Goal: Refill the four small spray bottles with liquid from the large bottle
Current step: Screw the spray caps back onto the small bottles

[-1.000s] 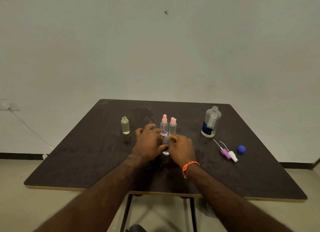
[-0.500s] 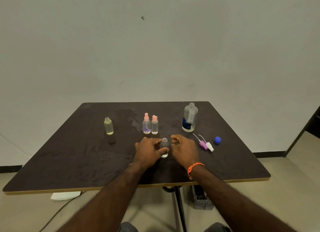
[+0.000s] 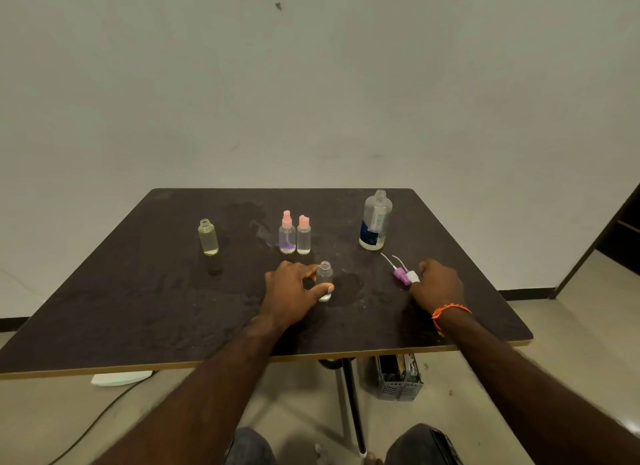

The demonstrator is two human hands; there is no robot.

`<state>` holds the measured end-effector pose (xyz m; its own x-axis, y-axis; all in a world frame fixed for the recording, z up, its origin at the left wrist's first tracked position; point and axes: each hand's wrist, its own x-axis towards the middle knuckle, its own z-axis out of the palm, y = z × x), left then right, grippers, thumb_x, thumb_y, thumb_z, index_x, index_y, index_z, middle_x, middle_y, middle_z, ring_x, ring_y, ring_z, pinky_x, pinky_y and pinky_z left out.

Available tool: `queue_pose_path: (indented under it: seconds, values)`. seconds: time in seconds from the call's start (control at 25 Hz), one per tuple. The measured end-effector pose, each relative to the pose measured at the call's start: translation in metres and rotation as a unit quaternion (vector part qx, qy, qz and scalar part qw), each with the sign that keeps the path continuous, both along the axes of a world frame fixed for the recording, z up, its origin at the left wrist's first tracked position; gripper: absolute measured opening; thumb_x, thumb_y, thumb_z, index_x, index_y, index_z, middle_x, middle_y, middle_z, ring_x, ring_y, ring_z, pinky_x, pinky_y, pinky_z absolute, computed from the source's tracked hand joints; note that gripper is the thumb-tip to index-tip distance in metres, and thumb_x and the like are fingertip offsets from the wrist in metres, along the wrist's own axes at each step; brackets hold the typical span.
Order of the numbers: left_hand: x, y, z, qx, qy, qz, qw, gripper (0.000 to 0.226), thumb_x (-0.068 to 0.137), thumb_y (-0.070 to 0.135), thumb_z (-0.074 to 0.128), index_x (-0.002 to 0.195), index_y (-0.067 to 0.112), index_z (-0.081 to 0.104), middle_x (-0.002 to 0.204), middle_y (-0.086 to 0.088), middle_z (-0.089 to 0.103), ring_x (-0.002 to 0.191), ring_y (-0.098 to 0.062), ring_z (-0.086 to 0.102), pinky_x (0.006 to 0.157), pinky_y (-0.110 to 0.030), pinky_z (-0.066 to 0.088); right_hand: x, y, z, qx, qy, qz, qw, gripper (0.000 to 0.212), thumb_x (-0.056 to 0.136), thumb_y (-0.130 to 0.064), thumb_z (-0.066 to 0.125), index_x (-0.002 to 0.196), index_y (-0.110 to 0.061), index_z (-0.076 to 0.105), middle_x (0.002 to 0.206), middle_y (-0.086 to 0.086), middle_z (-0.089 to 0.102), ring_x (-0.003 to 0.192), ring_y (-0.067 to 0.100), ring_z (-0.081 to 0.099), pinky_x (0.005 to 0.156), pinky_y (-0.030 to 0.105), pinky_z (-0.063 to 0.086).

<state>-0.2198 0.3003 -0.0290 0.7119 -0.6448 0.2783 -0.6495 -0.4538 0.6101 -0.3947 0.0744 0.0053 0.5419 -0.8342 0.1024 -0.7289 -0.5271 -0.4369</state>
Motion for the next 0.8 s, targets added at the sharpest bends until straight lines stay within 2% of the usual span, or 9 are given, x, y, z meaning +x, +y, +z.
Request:
queue_pose_path:
  seconds: [0.12, 0.44, 0.56, 0.72, 0.8]
  values:
    - [-0.001, 0.001, 0.001, -0.003, 0.004, -0.002, 1.000, 0.058, 0.091, 0.055, 0.073, 0.142, 0.027, 0.065, 0.127, 0.005, 0.072, 0.127, -0.018, 0.053, 0.105, -0.043, 0.033, 0.001, -0.003, -0.005, 0.017, -0.008, 0.000, 1.000, 0.023, 0.091, -0.031, 0.067, 0.099, -0.010, 0.063, 0.087, 0.009, 0.063, 0.075, 0.021, 0.054, 0.068, 0.030, 0.043]
    - [-0.002, 0.002, -0.002, -0.010, 0.005, 0.002, 1.000, 0.058, 0.091, 0.053, 0.074, 0.141, 0.025, 0.066, 0.123, 0.004, 0.073, 0.121, -0.018, 0.054, 0.106, -0.044, 0.036, 0.004, -0.005, -0.014, -0.007, 0.023, -0.013, 1.000, 0.020, 0.090, -0.021, 0.068, 0.105, -0.009, 0.066, 0.093, 0.012, 0.068, 0.077, 0.020, 0.054, 0.068, 0.030, 0.047]
    - [0.000, 0.002, -0.003, -0.007, 0.009, 0.000, 1.000, 0.059, 0.091, 0.054, 0.074, 0.141, 0.025, 0.065, 0.123, 0.005, 0.073, 0.121, -0.017, 0.054, 0.107, -0.046, 0.037, 0.000, -0.001, -0.011, -0.007, -0.010, -0.024, 1.000, 0.020, 0.090, -0.023, 0.067, 0.104, -0.009, 0.064, 0.098, 0.015, 0.068, 0.078, 0.023, 0.055, 0.069, 0.031, 0.047]
    - [0.000, 0.001, -0.004, -0.004, 0.009, -0.001, 1.000, 0.058, 0.091, 0.054, 0.074, 0.141, 0.026, 0.065, 0.123, 0.005, 0.072, 0.122, -0.017, 0.054, 0.107, -0.046, 0.036, -0.007, 0.006, 0.001, -0.002, -0.086, -0.044, 0.995, 0.039, 0.089, -0.031, 0.072, 0.117, -0.006, 0.062, 0.109, 0.016, 0.069, 0.094, 0.032, 0.065, 0.078, 0.035, 0.051]
    - [0.000, 0.001, -0.006, -0.004, 0.009, 0.001, 1.000, 0.058, 0.091, 0.054, 0.074, 0.141, 0.027, 0.066, 0.123, 0.006, 0.072, 0.122, -0.017, 0.054, 0.106, -0.045, 0.035, -0.009, 0.007, 0.008, -0.009, -0.115, -0.042, 0.992, 0.039, 0.088, -0.031, 0.073, 0.117, -0.005, 0.063, 0.109, 0.016, 0.069, 0.090, 0.028, 0.063, 0.078, 0.035, 0.050]
